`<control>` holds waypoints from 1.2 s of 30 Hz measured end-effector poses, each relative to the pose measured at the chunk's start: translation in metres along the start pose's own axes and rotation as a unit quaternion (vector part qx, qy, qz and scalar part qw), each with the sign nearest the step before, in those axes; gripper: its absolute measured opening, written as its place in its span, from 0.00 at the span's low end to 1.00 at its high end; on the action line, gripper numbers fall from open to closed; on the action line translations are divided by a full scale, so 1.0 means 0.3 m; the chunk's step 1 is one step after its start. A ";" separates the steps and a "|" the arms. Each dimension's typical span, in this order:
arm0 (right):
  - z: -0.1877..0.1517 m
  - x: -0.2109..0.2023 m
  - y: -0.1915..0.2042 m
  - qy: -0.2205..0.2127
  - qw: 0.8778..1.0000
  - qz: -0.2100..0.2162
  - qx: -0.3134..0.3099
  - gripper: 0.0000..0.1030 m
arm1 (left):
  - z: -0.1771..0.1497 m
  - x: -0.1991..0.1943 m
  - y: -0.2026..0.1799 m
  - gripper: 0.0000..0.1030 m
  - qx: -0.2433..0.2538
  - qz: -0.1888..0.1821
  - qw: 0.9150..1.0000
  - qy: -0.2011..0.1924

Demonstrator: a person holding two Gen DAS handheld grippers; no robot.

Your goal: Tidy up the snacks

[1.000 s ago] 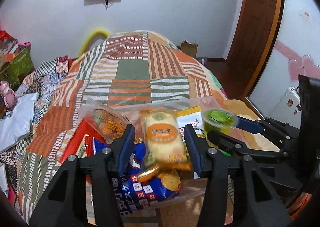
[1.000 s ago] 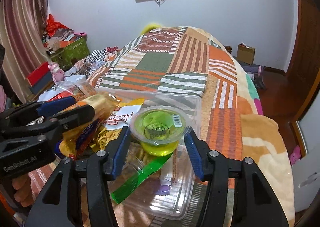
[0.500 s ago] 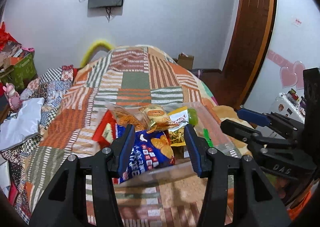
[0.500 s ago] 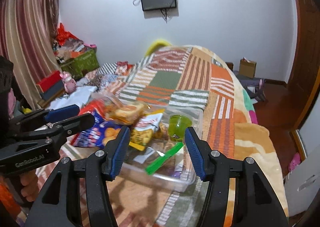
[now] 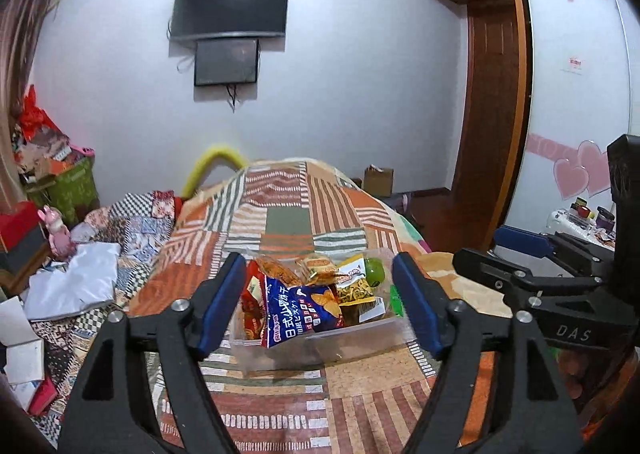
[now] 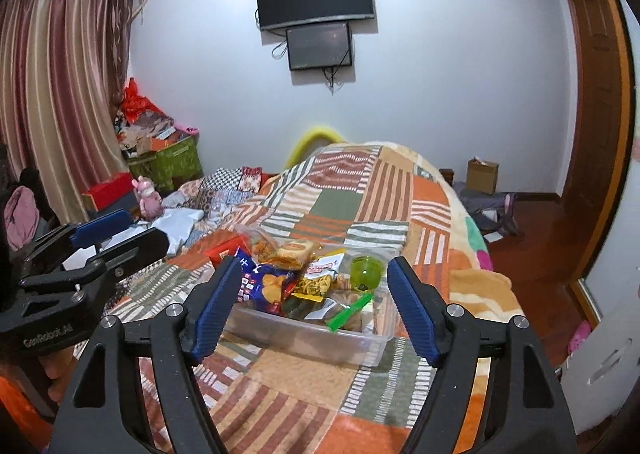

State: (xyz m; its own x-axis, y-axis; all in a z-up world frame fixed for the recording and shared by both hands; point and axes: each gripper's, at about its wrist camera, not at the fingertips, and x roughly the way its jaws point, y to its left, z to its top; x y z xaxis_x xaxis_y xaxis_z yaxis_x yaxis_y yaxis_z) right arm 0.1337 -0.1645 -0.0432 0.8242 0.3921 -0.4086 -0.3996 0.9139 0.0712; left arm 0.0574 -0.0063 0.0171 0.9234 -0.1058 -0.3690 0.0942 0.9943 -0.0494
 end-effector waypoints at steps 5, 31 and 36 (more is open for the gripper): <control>-0.001 -0.039 0.004 -0.020 1.000 -0.015 0.002 0.84 | -0.009 -0.042 0.002 0.89 -0.002 0.008 1.000 -0.016; -0.021 -0.073 0.015 -0.036 0.999 -0.013 0.003 0.91 | -0.033 -0.067 0.023 0.96 -0.015 0.013 0.999 -0.029; -0.019 -0.076 0.014 -0.036 0.999 -0.011 0.003 0.91 | -0.034 -0.070 0.024 0.96 -0.016 0.013 0.999 -0.028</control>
State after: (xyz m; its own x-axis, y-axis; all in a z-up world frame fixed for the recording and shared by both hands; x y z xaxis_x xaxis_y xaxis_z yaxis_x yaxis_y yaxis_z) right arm 0.1108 -0.1702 -0.0387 0.8594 0.3779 -0.3445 -0.3784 0.9231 0.0686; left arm 0.0349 0.0030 0.0150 0.9451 -0.0781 -0.3173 0.0590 0.9958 -0.0696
